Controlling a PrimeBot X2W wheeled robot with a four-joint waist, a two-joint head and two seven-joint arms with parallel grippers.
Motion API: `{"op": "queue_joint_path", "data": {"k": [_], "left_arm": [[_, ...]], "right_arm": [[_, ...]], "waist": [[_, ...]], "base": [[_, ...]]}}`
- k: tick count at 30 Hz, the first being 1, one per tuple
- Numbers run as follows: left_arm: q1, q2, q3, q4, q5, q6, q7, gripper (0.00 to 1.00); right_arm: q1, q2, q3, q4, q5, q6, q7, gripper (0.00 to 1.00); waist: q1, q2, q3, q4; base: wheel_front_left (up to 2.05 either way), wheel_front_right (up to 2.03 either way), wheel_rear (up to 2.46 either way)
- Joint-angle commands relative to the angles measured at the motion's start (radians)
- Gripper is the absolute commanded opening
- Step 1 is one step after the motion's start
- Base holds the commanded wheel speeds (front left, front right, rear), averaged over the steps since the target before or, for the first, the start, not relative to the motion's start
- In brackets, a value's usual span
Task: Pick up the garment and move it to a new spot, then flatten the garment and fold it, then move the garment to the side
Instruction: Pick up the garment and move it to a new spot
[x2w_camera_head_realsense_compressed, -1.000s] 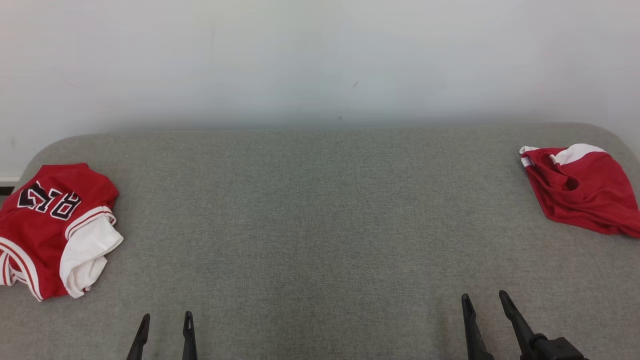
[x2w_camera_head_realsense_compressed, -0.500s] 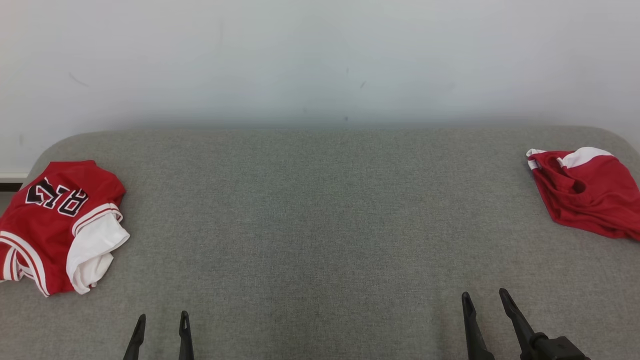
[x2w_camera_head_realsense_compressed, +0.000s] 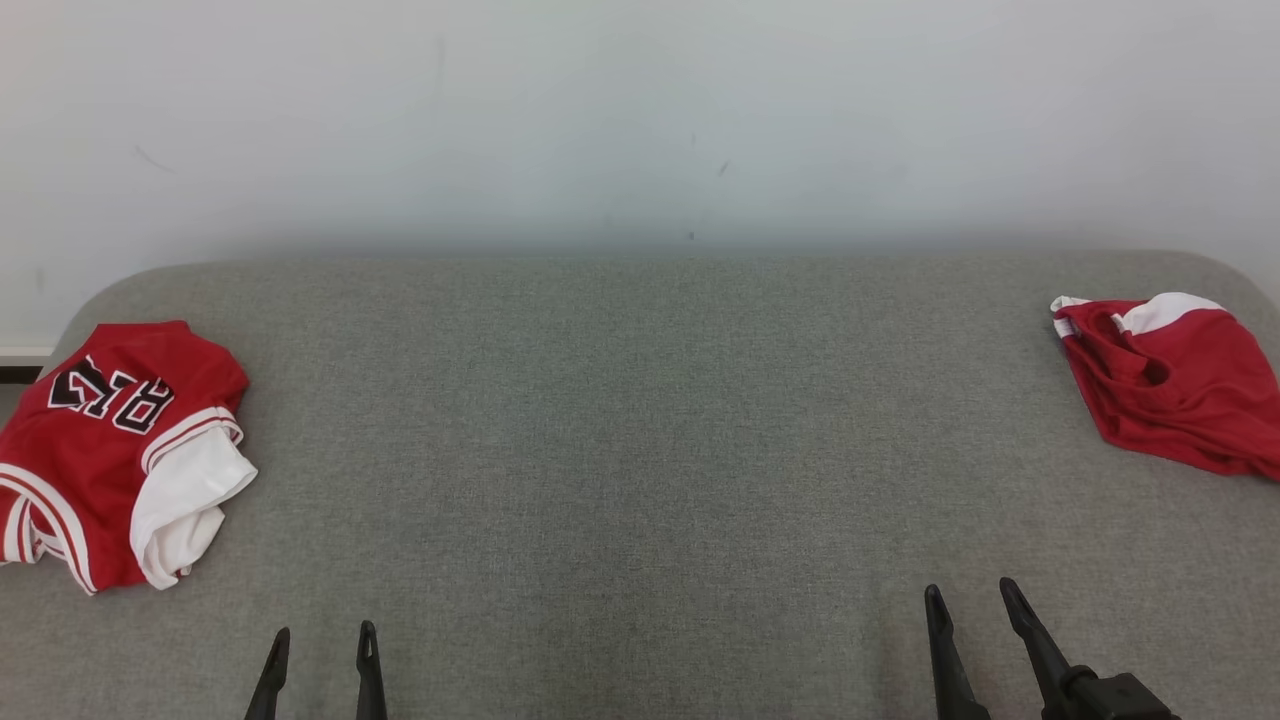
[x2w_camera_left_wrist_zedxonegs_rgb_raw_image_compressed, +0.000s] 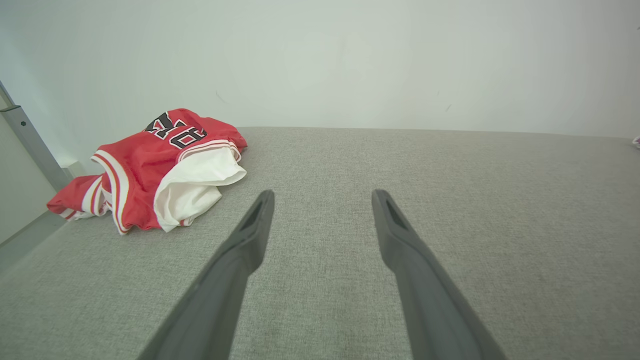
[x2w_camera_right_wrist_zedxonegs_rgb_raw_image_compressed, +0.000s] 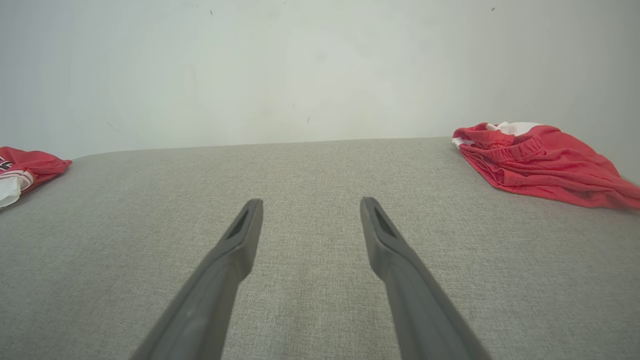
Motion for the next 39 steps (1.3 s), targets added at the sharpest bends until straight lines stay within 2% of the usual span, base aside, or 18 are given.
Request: {"op": "queue_joint_path", "data": {"k": [1, 9, 16, 28, 39], "left_arm": [[0.008, -0.002, 0.001, -0.003, 0.001, 0.002, -0.003, 1.00], [0.010, -0.002, -0.003, 0.003, -0.002, 0.004, -0.003, 1.00], [0.012, -0.001, 0.001, 0.010, 0.005, 0.003, -0.003, 1.00], [0.010, -0.002, 0.017, 0.015, 0.016, -0.006, -0.003, 1.00], [0.018, -0.002, 0.013, 0.020, 0.006, 0.004, -0.003, 1.00]], "right_arm": [[0.006, 0.003, -0.001, 0.002, 0.004, -0.002, 0.000, 1.00], [0.012, 0.003, -0.007, 0.004, 0.003, -0.002, 0.000, 1.00], [0.018, 0.003, -0.004, -0.003, 0.014, -0.002, 0.000, 1.00], [0.031, 0.003, 0.004, -0.002, 0.023, -0.002, 0.000, 1.00], [0.039, 0.003, 0.006, -0.001, 0.018, -0.002, 0.000, 1.00]], "waist": [[0.0000, 0.0000, -0.001, -0.001], [0.0000, 0.0000, -0.005, 0.005], [0.0000, 0.0000, -0.004, 0.050], [0.0000, 0.0000, -0.003, 0.186], [0.0000, 0.0000, -0.009, 0.345]], "base": [[0.00, 0.00, 0.00], [0.00, 0.00, 0.00], [0.00, 0.00, 0.00], [0.00, 0.00, 0.00], [0.00, 0.00, 0.00]]}}
